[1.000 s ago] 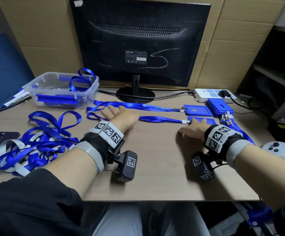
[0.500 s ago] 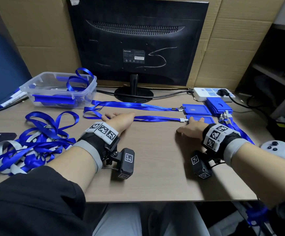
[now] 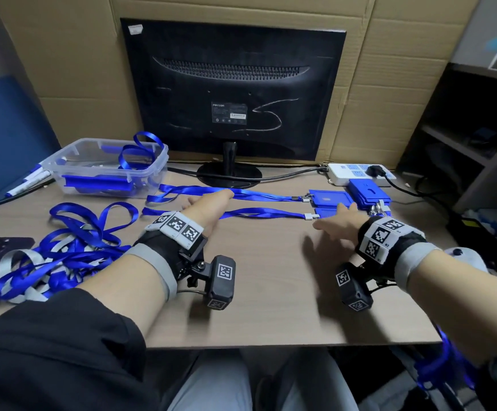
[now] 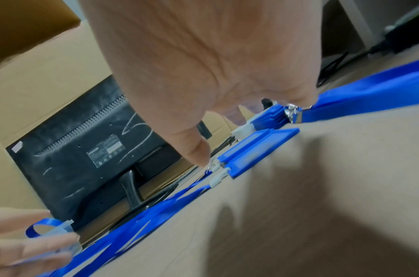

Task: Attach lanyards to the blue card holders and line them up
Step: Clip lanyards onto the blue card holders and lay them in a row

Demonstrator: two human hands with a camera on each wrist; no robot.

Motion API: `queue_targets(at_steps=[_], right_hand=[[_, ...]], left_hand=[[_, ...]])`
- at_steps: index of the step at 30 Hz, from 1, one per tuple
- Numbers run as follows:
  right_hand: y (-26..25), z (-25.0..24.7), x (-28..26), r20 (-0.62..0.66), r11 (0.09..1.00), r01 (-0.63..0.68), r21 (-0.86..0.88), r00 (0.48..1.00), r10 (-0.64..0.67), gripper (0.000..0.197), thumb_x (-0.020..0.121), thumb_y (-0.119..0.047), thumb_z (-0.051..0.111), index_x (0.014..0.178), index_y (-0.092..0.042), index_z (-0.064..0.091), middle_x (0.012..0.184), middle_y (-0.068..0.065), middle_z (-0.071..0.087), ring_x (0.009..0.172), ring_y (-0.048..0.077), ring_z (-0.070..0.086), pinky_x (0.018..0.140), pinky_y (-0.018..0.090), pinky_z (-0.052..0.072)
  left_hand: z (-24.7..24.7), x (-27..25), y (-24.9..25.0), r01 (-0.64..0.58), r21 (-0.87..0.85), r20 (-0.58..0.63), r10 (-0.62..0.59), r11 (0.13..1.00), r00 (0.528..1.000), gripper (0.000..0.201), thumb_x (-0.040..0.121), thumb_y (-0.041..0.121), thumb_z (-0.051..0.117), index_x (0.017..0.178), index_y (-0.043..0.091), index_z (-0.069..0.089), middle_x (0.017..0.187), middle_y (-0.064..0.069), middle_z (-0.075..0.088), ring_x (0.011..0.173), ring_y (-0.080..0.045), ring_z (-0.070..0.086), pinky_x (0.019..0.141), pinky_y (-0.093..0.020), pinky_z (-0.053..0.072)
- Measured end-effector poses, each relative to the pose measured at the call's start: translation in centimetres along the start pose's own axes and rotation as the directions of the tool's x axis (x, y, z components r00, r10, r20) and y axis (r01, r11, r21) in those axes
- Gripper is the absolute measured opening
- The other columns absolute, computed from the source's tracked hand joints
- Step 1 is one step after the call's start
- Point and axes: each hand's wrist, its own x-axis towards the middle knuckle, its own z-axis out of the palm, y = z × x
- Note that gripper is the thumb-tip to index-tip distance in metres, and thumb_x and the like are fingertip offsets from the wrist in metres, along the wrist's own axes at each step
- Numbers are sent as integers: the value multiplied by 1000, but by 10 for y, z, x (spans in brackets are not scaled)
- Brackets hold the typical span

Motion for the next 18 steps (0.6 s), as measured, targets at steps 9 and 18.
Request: queue_targets(at_steps=[9, 18], right_hand=[[60, -49, 10, -324, 986, 52, 162, 946, 4, 18, 80, -22, 63, 89, -6, 65, 96, 16, 69, 89, 36, 64, 69, 31, 45], [67, -58, 82, -316, 984, 22, 179, 948, 37, 27, 78, -33, 74, 74, -11, 59, 79, 12, 66, 65, 27, 57, 49, 28, 34]], left_hand=[[68, -42, 44, -183, -176, 182, 214, 967, 960, 14, 96, 26, 62, 103, 17, 70, 90, 3, 72, 66, -15, 64, 56, -24, 42], [120, -21, 48, -175, -108, 262, 198, 979, 944, 12, 95, 29, 70, 95, 17, 67, 81, -1, 58, 53, -12, 43, 48, -20, 22]])
